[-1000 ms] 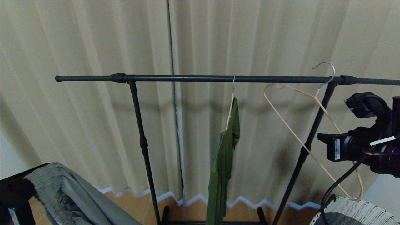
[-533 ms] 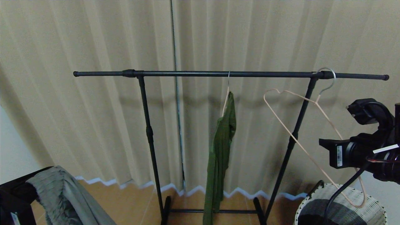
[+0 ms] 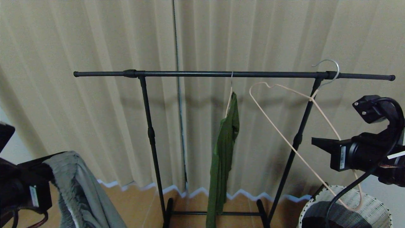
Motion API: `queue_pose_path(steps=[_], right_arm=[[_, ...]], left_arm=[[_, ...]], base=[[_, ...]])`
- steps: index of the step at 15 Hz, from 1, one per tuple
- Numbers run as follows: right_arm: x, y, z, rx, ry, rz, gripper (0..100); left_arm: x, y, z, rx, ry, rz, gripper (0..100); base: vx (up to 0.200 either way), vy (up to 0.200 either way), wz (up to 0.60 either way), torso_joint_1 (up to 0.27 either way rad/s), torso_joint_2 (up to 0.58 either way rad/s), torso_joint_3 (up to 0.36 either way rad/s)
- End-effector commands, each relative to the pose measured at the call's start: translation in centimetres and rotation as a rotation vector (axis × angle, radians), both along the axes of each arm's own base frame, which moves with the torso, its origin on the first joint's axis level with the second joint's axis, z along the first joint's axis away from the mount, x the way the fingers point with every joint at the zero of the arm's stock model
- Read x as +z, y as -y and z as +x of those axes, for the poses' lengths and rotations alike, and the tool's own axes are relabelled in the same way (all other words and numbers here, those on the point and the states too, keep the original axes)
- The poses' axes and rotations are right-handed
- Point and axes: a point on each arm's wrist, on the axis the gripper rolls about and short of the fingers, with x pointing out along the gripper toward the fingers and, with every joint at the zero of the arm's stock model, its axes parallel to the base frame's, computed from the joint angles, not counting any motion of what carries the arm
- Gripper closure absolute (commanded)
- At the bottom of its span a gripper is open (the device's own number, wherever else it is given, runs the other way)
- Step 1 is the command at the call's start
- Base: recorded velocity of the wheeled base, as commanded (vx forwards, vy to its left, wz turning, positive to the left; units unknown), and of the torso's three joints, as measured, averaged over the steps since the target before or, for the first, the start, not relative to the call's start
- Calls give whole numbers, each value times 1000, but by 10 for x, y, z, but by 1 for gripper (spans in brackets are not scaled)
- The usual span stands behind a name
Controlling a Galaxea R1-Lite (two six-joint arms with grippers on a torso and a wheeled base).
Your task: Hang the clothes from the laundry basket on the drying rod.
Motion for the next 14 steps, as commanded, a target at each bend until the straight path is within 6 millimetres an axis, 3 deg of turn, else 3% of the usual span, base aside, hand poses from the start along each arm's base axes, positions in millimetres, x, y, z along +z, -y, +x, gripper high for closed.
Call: queue_pose_path(steps=[1, 7, 11, 14], right_arm=[[4, -9, -1, 77, 46, 47, 100], [-5, -40, 2, 282, 13, 75, 100], [-12, -67, 1, 382, -22, 62, 100], [-20, -82, -13, 471, -54, 49, 100]], left_arm=[[14, 18, 45, 18, -34, 27, 100], [37, 56, 118, 149, -9, 67, 100], [27, 67, 148, 225, -43, 35, 100], [20, 70, 162, 282, -51, 48, 100]], base=[[0, 0, 0, 0, 0, 0], [0, 0, 0, 0, 0, 0], [0, 0, 0, 0, 0, 0], [0, 0, 0, 0, 0, 0]])
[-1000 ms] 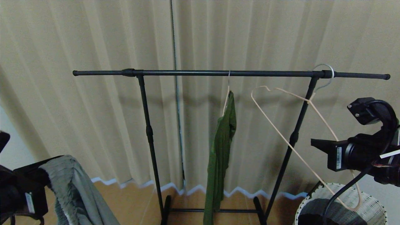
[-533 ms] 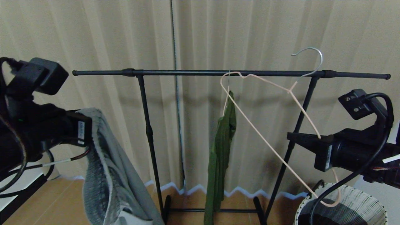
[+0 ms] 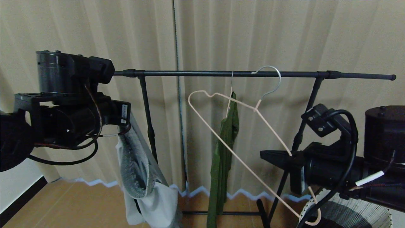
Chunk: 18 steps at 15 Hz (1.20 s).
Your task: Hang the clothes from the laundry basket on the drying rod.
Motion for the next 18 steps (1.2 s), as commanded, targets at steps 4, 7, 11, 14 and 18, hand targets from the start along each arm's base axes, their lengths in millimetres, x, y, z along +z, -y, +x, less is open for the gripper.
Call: queue_pose_path(steps=[4, 7, 11, 14, 18], right_arm=[[-9, -21, -19, 140, -40, -12, 100], [-14, -29, -35, 204, -63, -14, 100], [-13, -37, -40, 246, -60, -12, 100], [-16, -44, -37, 255, -71, -25, 100], [-20, -63, -21, 248, -82, -39, 100]], left_arm=[[-10, 8, 21, 30, -21, 11, 100], [-10, 12, 31, 91, -10, 31, 100], [-9, 18, 38, 79, -2, 26, 100], [-8, 22, 37, 67, 2, 24, 100], [-8, 26, 34, 55, 3, 17, 100]], base=[[0, 0, 0, 0, 0, 0], [0, 0, 0, 0, 0, 0], [0, 0, 0, 0, 0, 0], [0, 0, 0, 0, 0, 0], [0, 0, 0, 0, 0, 0]])
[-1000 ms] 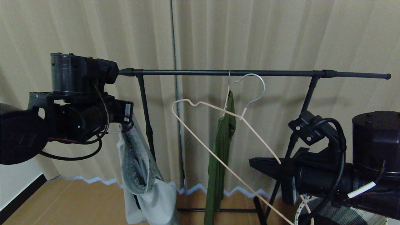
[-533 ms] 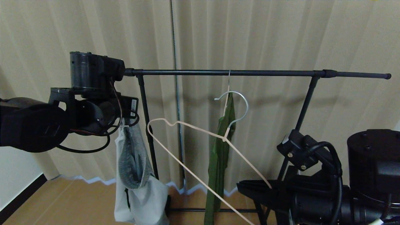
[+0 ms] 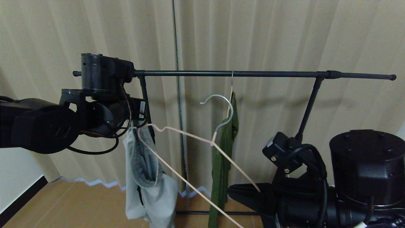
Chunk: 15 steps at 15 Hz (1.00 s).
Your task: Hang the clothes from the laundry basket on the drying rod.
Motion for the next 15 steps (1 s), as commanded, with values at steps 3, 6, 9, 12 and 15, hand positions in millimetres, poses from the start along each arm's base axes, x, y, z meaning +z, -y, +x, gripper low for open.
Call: queue_pose_path(steps=[3, 6, 9, 12, 15], right_arm=[[-8, -15, 23, -39, -19, -27, 100], [-9, -22, 39, -84, -44, -11, 100], [-12, -30, 53, -125, -52, -8, 100], [-12, -35, 58, -129, -52, -4, 100], [-12, -43, 65, -139, -58, 10, 100]], left_arm=[[3, -1, -4, -2, 6, -2, 100], [5, -2, -7, -3, 7, -2, 100], [3, 4, -13, -26, 0, 1, 100], [4, 7, -20, -37, 0, 4, 100], [2, 11, -28, -25, 1, 19, 100]], base=[[0, 0, 0, 0, 0, 0], [0, 0, 0, 0, 0, 0], [0, 0, 0, 0, 0, 0], [0, 0, 0, 0, 0, 0], [0, 0, 0, 0, 0, 0]])
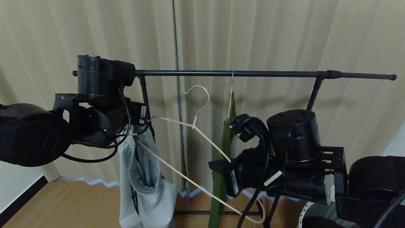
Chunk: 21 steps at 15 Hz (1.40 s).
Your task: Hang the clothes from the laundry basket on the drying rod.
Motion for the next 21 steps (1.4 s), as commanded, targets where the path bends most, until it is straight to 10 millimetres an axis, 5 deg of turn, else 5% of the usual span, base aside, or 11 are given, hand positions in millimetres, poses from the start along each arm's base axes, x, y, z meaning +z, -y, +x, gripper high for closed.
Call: queue_pose_path(steps=[1, 12, 21], right_arm=[[-4, -8, 8, -18, 0, -10, 100], [-18, -39, 37, -77, 5, -21, 100], [0, -24, 27, -86, 23, 1, 100]], left_arm=[[2, 2, -7, -4, 5, 2, 100], [12, 30, -48, -158, 36, -44, 100], [0, 9, -97, -582, -47, -25, 100]], base=[[0, 0, 0, 0, 0, 0], [0, 0, 0, 0, 0, 0], [0, 0, 0, 0, 0, 0]])
